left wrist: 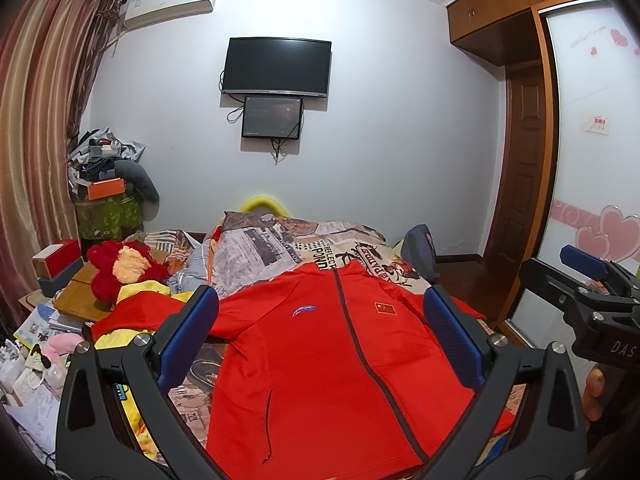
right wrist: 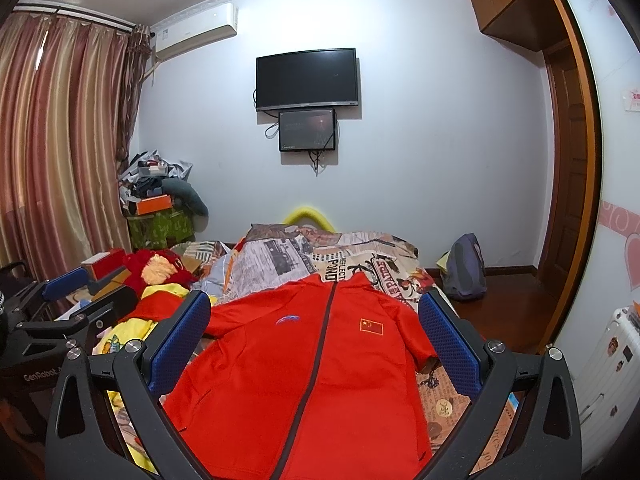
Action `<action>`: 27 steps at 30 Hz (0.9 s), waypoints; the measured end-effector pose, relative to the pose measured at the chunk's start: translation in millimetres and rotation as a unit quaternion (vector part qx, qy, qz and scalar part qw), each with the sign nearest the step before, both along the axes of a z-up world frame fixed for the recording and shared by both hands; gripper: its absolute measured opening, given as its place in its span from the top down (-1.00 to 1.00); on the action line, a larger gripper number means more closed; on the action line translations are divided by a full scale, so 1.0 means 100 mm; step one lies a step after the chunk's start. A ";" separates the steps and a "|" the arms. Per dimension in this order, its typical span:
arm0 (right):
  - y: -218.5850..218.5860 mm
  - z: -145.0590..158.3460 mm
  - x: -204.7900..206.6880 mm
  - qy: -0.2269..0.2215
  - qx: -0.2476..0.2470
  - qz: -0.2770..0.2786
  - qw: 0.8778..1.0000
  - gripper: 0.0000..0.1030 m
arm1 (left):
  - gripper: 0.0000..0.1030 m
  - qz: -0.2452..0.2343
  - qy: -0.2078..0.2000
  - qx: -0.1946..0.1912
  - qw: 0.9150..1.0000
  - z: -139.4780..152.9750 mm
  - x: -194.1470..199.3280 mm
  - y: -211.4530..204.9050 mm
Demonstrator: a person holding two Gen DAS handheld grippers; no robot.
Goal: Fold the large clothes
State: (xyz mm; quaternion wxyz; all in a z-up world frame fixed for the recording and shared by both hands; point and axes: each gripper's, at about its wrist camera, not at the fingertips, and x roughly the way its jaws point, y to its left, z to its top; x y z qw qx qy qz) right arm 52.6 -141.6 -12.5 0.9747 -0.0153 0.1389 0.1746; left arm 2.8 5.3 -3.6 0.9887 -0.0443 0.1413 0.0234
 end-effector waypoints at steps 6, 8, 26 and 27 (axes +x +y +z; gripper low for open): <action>0.06 -0.01 0.09 0.012 -0.005 -0.001 1.000 -1.00 | -1.00 0.010 0.006 0.001 1.000 -0.04 0.08 0.06; 0.07 -0.02 0.14 0.017 -0.007 -0.001 1.000 -1.00 | -1.00 0.014 0.011 0.000 1.000 -0.06 0.14 0.10; 0.32 -0.46 1.30 0.101 -0.059 -0.008 0.993 -1.00 | -1.00 0.075 0.084 -0.005 0.994 -0.51 1.37 1.02; 0.33 -0.48 1.37 0.105 -0.063 -0.010 0.992 -1.00 | -1.00 0.080 0.091 -0.011 0.993 -0.55 1.46 1.12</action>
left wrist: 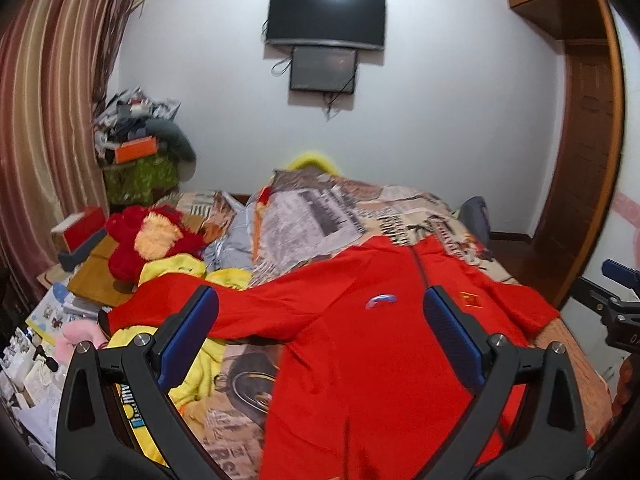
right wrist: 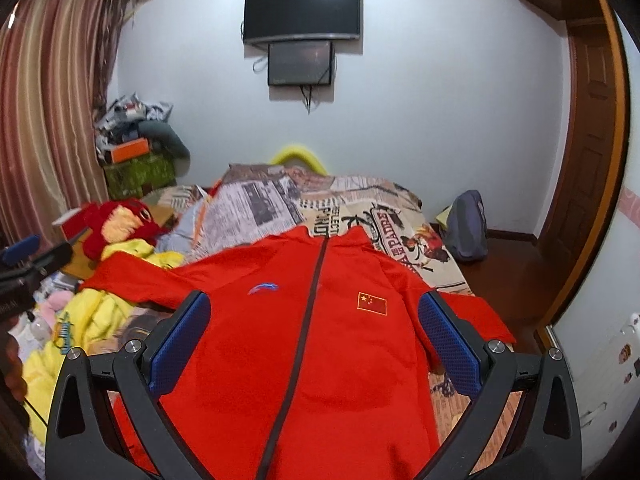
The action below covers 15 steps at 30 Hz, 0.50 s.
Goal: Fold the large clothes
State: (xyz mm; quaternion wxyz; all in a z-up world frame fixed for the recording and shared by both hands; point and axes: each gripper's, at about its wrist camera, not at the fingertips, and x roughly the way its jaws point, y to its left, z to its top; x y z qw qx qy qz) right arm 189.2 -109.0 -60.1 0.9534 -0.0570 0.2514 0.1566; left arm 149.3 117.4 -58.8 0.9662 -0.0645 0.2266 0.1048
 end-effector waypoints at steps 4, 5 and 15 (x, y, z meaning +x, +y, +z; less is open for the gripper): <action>0.04 -0.11 0.31 0.010 -0.013 -0.009 1.000 -1.00 | -1.00 0.039 0.032 -0.013 0.999 -0.22 0.34 0.44; 0.06 -0.15 0.38 0.014 -0.017 -0.014 1.000 -1.00 | -1.00 0.053 0.044 -0.012 0.998 -0.31 0.44 0.58; 0.30 -0.89 1.10 0.163 -0.064 -0.009 0.985 -1.00 | -1.00 0.058 0.201 -0.097 0.973 -1.39 0.94 1.60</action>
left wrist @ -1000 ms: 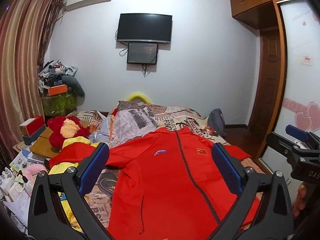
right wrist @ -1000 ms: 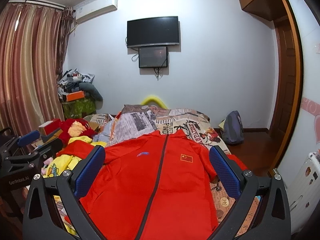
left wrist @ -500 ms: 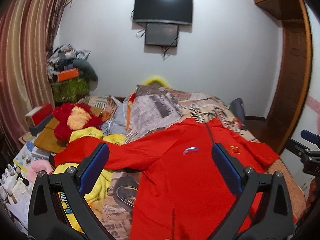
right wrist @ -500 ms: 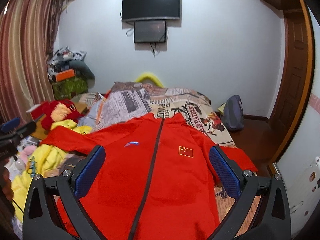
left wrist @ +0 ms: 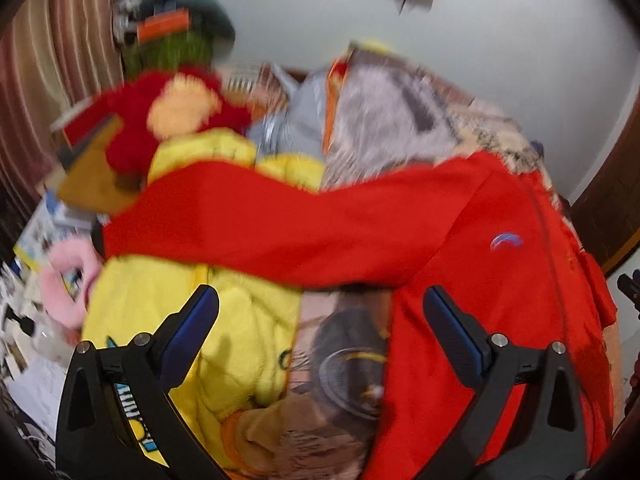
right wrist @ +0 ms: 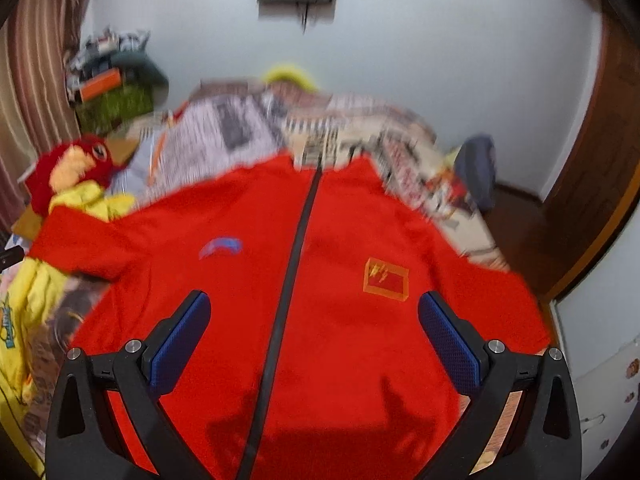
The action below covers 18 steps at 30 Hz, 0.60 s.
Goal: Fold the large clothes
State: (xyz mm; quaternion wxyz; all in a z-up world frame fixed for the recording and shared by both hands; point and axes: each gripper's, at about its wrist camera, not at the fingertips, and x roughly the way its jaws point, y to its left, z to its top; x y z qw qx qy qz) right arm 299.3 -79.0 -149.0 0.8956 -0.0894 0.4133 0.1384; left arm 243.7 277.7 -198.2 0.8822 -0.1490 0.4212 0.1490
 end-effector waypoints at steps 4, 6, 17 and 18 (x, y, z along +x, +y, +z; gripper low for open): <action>0.02 -0.19 0.21 0.062 -0.010 -0.019 0.998 -1.00 | -1.00 0.015 0.024 -0.034 0.999 -0.30 0.06 0.29; 0.00 -0.24 0.25 0.079 -0.004 -0.009 0.997 -1.00 | -1.00 0.034 0.019 -0.081 0.996 -0.41 0.07 0.51; 0.01 -0.28 0.54 0.108 0.031 -0.001 0.994 -0.99 | -0.59 0.117 -0.032 -0.275 0.954 -0.73 0.18 1.35; 0.02 -0.28 0.54 0.109 0.030 0.001 0.994 -0.99 | -0.52 0.126 -0.038 -0.281 0.951 -0.75 0.20 1.41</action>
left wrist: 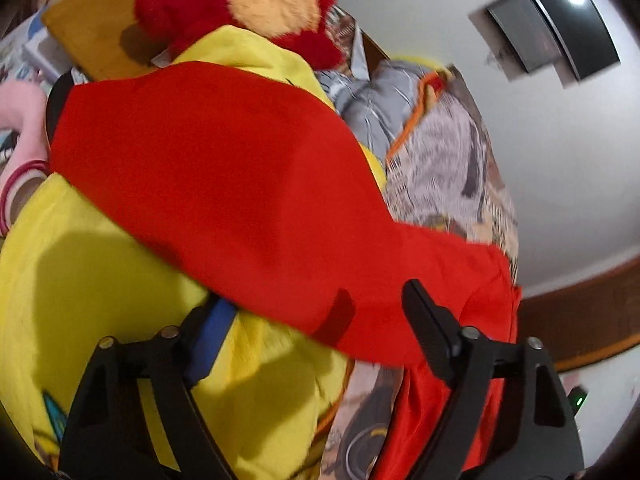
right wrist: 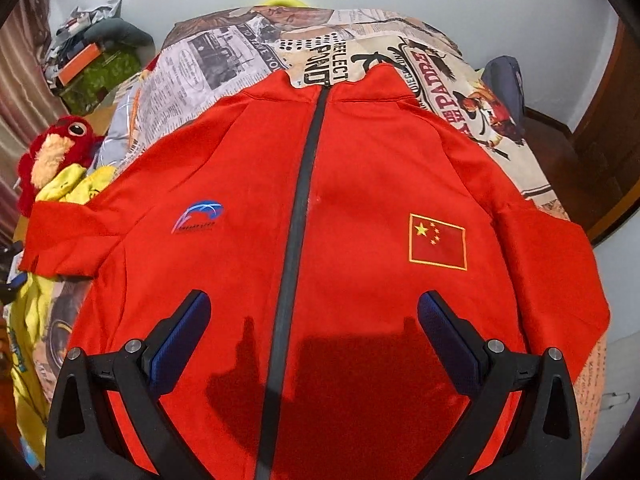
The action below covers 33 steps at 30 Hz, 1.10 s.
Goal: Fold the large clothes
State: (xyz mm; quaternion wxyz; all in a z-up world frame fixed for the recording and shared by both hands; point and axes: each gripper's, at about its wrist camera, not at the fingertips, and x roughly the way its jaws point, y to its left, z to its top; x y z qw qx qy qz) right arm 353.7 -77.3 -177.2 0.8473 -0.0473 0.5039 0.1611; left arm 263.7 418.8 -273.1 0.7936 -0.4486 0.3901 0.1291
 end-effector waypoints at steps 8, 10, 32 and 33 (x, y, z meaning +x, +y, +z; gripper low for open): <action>0.05 -0.05 0.06 0.009 -0.017 0.016 1.000 -0.99 | 0.13 0.060 0.036 0.054 0.996 -0.01 0.11 0.27; 0.00 -0.04 0.07 0.008 -0.018 0.013 1.000 -0.99 | 0.32 0.065 0.056 0.099 0.991 0.05 0.17 0.26; -0.44 0.06 0.14 0.001 0.037 -0.005 0.999 -0.99 | 0.90 -0.138 -0.105 0.322 0.931 1.83 1.19 -1.94; -0.46 0.07 0.14 -0.002 0.039 -0.004 0.999 -0.99 | 0.90 -0.153 -0.113 0.321 0.928 1.85 1.26 -2.10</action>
